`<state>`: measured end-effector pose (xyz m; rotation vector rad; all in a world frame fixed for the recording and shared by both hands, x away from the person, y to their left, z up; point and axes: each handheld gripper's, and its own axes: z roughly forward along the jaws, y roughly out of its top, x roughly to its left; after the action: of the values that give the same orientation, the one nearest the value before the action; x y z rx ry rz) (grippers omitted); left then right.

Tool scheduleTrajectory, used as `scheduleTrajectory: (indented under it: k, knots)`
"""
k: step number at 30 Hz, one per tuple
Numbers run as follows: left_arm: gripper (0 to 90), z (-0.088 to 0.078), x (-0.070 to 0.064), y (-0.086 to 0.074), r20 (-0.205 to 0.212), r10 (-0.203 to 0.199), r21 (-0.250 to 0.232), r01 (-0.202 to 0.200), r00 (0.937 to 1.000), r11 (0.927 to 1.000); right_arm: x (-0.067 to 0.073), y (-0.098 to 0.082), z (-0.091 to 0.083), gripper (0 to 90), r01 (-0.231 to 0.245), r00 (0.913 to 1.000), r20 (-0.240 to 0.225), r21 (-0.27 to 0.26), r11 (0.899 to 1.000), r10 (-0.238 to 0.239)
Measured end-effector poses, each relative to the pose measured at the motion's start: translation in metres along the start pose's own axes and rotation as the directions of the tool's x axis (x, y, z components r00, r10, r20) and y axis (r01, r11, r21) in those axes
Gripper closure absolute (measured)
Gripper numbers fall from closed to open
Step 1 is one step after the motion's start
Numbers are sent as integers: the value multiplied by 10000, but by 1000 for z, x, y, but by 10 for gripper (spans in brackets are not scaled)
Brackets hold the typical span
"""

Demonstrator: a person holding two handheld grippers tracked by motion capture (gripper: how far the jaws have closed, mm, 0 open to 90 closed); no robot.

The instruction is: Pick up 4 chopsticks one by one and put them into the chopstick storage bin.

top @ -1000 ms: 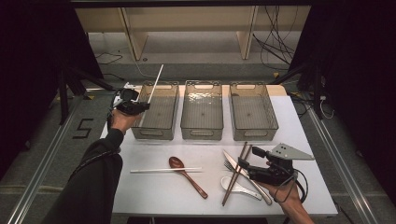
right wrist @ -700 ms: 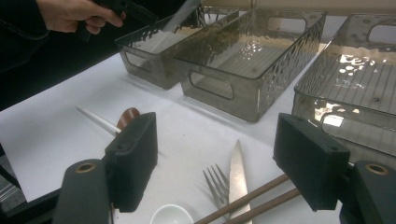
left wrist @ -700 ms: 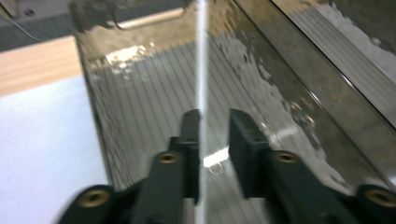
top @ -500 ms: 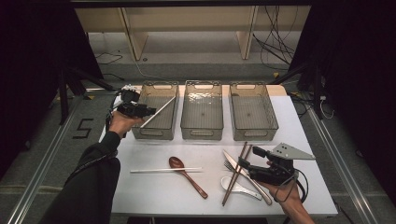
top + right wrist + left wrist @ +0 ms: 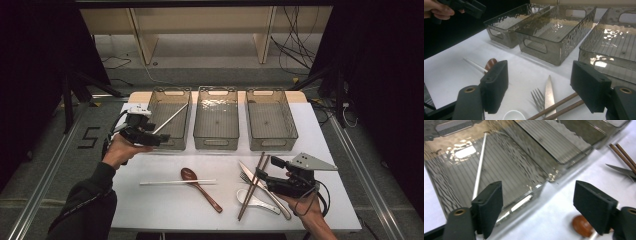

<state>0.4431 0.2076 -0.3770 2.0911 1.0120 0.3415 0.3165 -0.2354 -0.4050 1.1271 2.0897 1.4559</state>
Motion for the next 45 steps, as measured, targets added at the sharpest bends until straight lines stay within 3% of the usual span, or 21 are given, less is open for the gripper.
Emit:
scheduleTrajectory:
  k: [4, 13, 16, 20, 26, 27, 29, 32, 35, 36, 37, 38, 41, 42, 45]
  knots:
    - [198, -3, -11, -9, 25, 418, 333, -419, 9991, 9986, 0, 0, 0, 313, 44, 10000, -35, -19, 10000, -44]
    - [165, 2, -28, -22, 523, 743, 718, -779, 9959, 9944, -3, -1, -3, 313, -41, 10000, -4, -152, 9999, 41]
    - [163, 5, -35, -24, 753, 1230, 1019, -1303, 9896, 9862, -1, 0, -4, 312, -32, 10000, 32, -163, 9999, 33]
    - [158, 10, -43, -28, 1089, 1464, 1390, -1609, 9832, 9771, 1, 0, -3, 312, 62, 10000, 54, -118, 9999, -62]
    - [158, 16, -50, -36, 1202, 1886, 1840, -2085, 9747, 9606, 2, 0, -2, 312, 98, 9999, 54, -88, 9999, -97]
    - [158, 17, -51, -37, 1268, 1941, 1933, -2162, 9728, 9570, 2, 0, -2, 312, 108, 9999, 56, -78, 9999, -107]
    - [161, 19, -54, -40, 1355, 2174, 2281, -2440, 9666, 9426, 2, 0, -3, 312, 116, 9999, 47, -114, 9999, -115]
    - [178, 23, -58, -43, 1490, 2507, 2811, -2841, 9565, 9167, 2, 0, -4, 312, 149, 9999, 61, -122, 9998, -148]
    - [215, 28, -62, -47, 1731, 2718, 3151, -3147, 9467, 8953, 3, 0, -4, 312, 196, 9998, 79, -116, 9997, -196]
    - [228, 30, -63, -49, 1794, 2767, 3252, -3224, 9441, 8890, 3, 0, -4, 312, 194, 9998, 74, -119, 9997, -193]
    - [239, 32, -64, -51, 1821, 2686, 3311, -3162, 9459, 8890, 3, 0, -4, 312, 191, 9998, 80, -118, 9997, -190]
    - [252, 34, -64, -53, 1887, 2844, 3484, -3349, 9399, 8755, 3, 0, -4, 312, 186, 9998, 80, -110, 9998, -185]
    - [294, 37, -63, -55, 1939, 2929, 3649, -3460, 9363, 8643, 3, 0, -4, 312, 190, 9998, 81, -100, 9998, -189]
    - [308, 38, -63, -56, 1911, 2903, 3655, -3425, 9377, 8655, 4, 1, -3, 312, 209, 9997, 82, -90, 9997, -209]
    - [349, 41, -62, -60, 1962, 2989, 3855, -3537, 9339, 8522, 5, 1, -3, 312, 249, 9997, 78, -67, 9997, -249]
